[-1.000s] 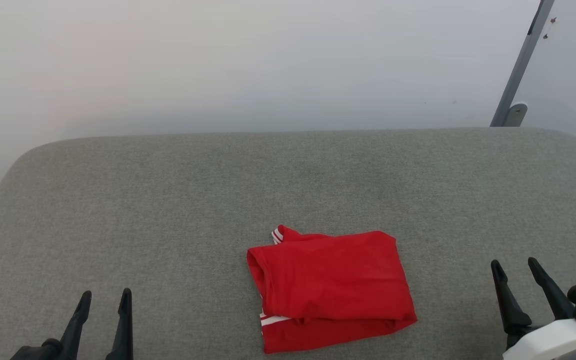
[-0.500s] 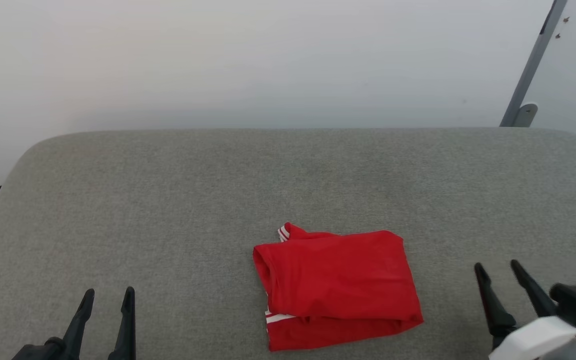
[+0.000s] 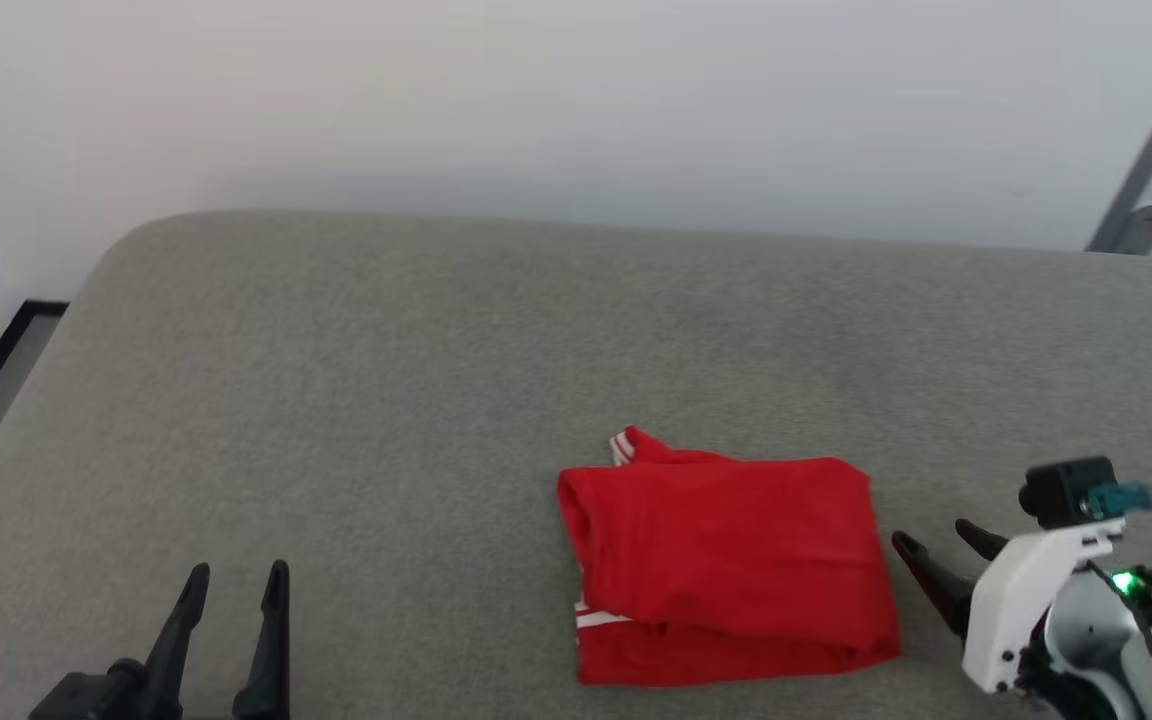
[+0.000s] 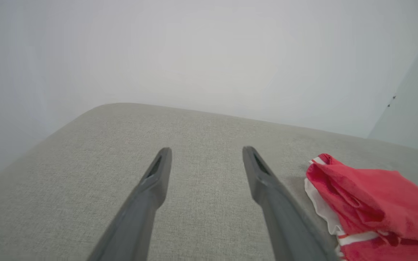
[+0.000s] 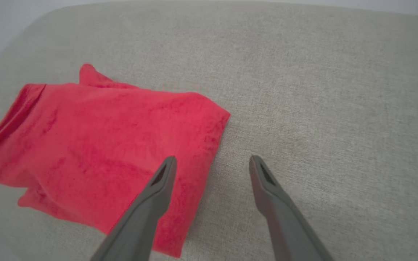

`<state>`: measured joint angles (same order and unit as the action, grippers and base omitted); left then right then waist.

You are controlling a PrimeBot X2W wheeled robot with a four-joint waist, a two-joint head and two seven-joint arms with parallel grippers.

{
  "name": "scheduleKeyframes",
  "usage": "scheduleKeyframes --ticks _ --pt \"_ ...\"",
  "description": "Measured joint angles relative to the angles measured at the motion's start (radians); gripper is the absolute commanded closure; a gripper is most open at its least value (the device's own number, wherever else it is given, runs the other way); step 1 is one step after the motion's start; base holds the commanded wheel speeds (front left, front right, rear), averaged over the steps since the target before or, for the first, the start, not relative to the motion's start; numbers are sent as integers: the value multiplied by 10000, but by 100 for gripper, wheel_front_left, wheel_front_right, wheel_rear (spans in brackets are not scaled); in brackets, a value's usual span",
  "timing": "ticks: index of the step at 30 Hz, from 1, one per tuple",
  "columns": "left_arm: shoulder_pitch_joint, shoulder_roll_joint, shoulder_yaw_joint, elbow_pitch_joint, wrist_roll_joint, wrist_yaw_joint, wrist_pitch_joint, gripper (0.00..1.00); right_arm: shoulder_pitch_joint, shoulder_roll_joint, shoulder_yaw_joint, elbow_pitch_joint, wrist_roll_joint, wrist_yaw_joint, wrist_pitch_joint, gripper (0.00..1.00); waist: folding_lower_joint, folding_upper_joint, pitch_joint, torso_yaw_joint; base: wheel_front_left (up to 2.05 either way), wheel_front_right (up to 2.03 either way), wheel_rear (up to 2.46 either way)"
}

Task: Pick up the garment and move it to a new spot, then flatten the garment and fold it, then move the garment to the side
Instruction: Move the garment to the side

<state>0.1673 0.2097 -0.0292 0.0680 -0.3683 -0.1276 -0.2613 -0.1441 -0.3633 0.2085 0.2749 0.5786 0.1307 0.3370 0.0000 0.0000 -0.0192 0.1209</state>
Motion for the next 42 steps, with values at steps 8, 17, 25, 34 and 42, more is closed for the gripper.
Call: scheduleKeyframes --ticks 8,17,25,34,42 --pt "-513 -17 -288 142 -111 0 0 0 -962 -491 109 278 581 0 3078 0 0 0 568 655 0 0 0" --pt "-1081 -121 -552 244 -199 0 0 0 -1974 -443 295 872 947 0 5693 0 0 0 1322 1257 0 0 0" --pt "-1447 -249 -683 355 -307 0 0 0 -2558 -453 842 1392 1099 -2 6880 100 0 0 1780 1516 0 0 0" --pt "-1640 -265 -596 391 -685 0 0 0 -2619 -575 786 742 1373 13 6654 100 0 0 1948 1188 0 0 0" --pt "-2414 -67 -848 288 -782 0 0 0 -3033 -1367 489 -136 1220 4 6305 100 0 0 2161 418 0 0 0"
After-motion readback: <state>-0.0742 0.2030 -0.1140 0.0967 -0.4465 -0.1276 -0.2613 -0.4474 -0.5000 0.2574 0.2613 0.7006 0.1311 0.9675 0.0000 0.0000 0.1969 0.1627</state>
